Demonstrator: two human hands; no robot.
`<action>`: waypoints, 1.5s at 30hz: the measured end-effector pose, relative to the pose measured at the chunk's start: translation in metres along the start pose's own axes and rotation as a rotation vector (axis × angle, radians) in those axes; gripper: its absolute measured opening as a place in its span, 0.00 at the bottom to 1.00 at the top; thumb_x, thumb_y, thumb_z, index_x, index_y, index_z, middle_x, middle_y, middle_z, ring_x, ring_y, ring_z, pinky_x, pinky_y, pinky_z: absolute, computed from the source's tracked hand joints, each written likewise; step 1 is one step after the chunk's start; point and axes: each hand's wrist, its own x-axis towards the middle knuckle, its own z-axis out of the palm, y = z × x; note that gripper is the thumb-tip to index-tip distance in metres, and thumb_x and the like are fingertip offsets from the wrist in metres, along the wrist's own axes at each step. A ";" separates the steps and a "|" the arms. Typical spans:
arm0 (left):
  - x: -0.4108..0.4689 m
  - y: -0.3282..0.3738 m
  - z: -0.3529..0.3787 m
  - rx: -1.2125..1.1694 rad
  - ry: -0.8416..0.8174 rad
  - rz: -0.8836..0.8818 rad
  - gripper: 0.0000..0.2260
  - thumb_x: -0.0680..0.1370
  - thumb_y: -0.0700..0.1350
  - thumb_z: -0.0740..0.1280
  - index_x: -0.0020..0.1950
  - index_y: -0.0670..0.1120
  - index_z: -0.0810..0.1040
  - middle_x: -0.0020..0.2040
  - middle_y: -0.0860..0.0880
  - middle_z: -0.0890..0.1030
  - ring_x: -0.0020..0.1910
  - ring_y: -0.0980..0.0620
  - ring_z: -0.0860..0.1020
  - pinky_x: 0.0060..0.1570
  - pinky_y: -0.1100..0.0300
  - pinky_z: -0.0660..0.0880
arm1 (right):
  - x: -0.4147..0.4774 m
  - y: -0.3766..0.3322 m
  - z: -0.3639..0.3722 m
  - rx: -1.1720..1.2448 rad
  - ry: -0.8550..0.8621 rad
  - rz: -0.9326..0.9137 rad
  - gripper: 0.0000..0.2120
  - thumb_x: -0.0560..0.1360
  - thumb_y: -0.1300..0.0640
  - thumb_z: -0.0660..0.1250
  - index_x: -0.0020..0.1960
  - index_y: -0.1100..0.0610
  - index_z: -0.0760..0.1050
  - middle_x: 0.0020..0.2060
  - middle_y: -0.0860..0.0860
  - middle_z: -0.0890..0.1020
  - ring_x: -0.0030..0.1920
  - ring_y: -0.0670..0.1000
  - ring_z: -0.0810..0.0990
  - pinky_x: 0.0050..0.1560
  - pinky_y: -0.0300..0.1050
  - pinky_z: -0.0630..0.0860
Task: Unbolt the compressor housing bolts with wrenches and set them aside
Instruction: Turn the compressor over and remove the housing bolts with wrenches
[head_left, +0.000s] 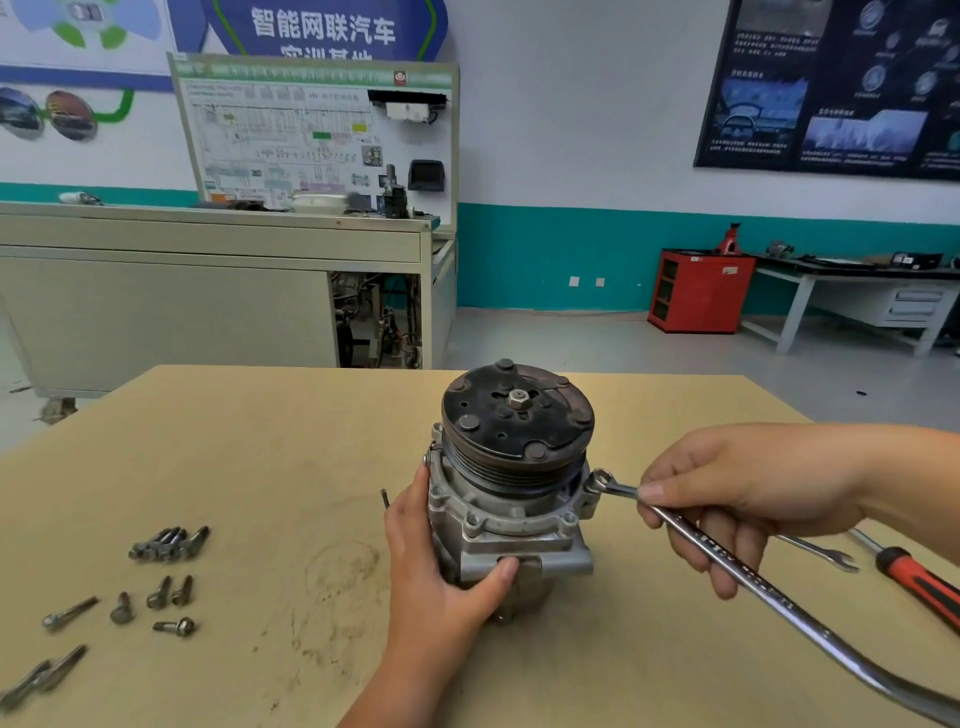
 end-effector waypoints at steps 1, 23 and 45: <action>0.000 0.000 0.000 -0.002 0.002 -0.001 0.41 0.62 0.60 0.72 0.72 0.60 0.59 0.67 0.52 0.64 0.69 0.54 0.68 0.69 0.47 0.68 | 0.002 0.000 0.002 0.020 -0.006 -0.001 0.12 0.81 0.54 0.55 0.45 0.60 0.70 0.28 0.52 0.79 0.28 0.50 0.82 0.26 0.36 0.75; -0.001 0.001 -0.001 -0.004 -0.001 -0.004 0.40 0.61 0.60 0.71 0.71 0.61 0.59 0.66 0.53 0.64 0.68 0.56 0.68 0.69 0.48 0.67 | 0.003 0.009 -0.003 -0.089 0.173 -0.075 0.11 0.80 0.54 0.58 0.45 0.60 0.74 0.29 0.50 0.81 0.31 0.54 0.83 0.28 0.39 0.77; 0.000 0.000 -0.001 -0.003 -0.006 0.013 0.41 0.61 0.61 0.72 0.71 0.70 0.57 0.66 0.58 0.64 0.69 0.57 0.68 0.68 0.47 0.68 | 0.003 -0.023 -0.021 -0.793 0.251 -0.035 0.11 0.77 0.44 0.60 0.43 0.48 0.77 0.31 0.43 0.77 0.32 0.43 0.75 0.36 0.37 0.73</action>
